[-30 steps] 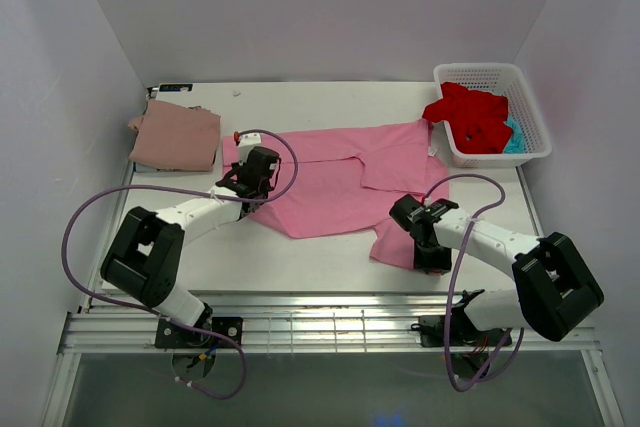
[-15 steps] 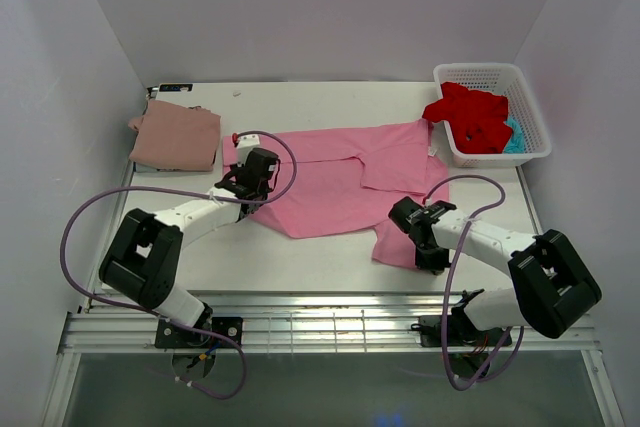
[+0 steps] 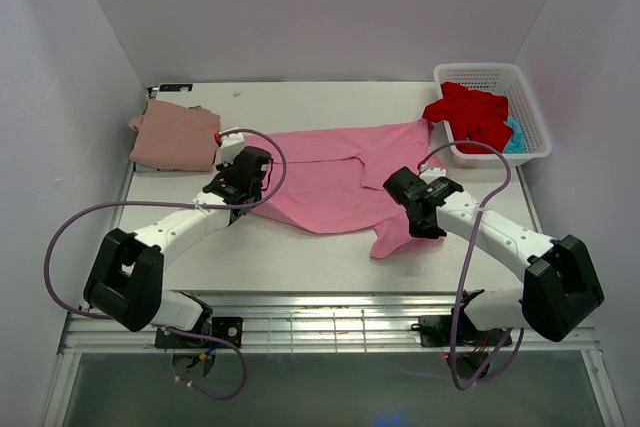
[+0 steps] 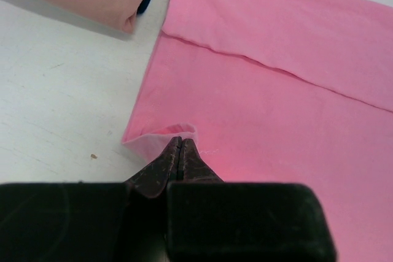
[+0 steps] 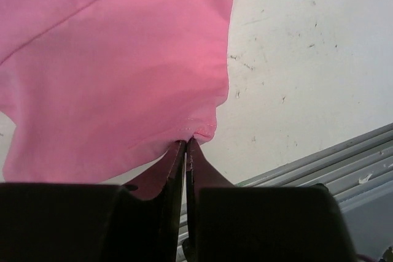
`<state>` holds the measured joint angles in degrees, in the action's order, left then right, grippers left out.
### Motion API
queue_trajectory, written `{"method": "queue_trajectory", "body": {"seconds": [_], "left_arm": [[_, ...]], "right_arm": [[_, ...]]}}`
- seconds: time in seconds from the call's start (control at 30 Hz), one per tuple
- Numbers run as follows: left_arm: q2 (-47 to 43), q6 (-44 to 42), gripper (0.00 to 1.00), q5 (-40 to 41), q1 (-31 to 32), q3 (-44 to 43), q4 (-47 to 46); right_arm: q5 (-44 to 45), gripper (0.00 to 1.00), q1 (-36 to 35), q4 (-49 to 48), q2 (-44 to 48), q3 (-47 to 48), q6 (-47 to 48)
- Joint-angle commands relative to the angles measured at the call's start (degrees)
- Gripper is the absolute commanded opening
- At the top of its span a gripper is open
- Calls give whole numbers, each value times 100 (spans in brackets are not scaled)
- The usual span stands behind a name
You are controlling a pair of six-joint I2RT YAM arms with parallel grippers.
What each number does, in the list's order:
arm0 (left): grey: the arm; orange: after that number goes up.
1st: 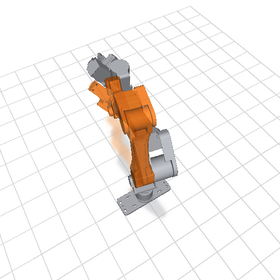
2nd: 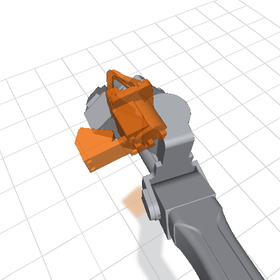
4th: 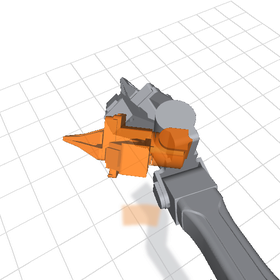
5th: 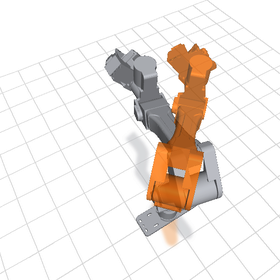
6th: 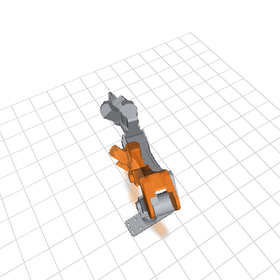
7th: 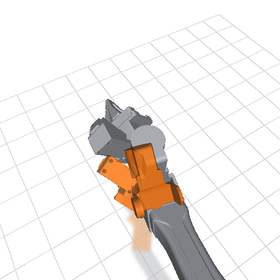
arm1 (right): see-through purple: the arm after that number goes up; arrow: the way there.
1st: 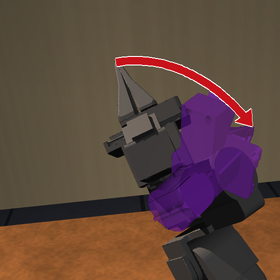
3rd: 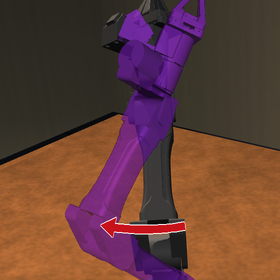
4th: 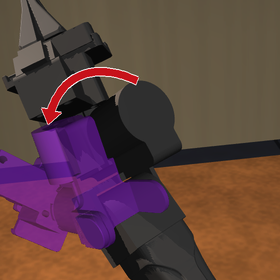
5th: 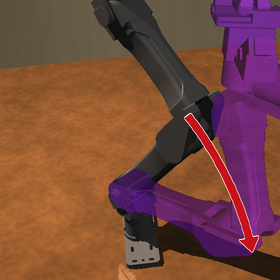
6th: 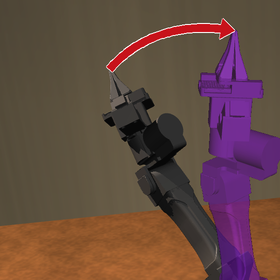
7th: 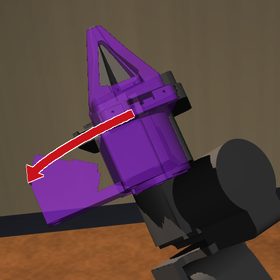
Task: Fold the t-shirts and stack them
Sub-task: Grap the side of the flattened tshirt closest away from the robot with both arms, then fold the other side of the tshirt into a rectangle
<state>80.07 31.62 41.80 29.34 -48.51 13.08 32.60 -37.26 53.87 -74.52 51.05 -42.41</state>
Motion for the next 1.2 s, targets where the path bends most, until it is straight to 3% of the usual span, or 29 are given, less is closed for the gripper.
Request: {"method": "queue_trajectory", "body": {"seconds": [0.0, 0.37, 0.73, 1.17], "left_arm": [[-132, 213, 2, 390, -69, -132, 186], [307, 240, 1, 548, -289, -115, -157], [387, 257, 0, 759, -526, -159, -209], [816, -138, 1, 461, -834, -422, -666]], "right_arm": [[598, 8, 51, -7, -421, 387, 267], [1389, 8, 816, -639, -1617, 1801, 1471], [1372, 8, 1291, -1071, -2786, 3507, 2501], [1249, 8, 1563, -1071, -4192, 5248, 3238]]}}
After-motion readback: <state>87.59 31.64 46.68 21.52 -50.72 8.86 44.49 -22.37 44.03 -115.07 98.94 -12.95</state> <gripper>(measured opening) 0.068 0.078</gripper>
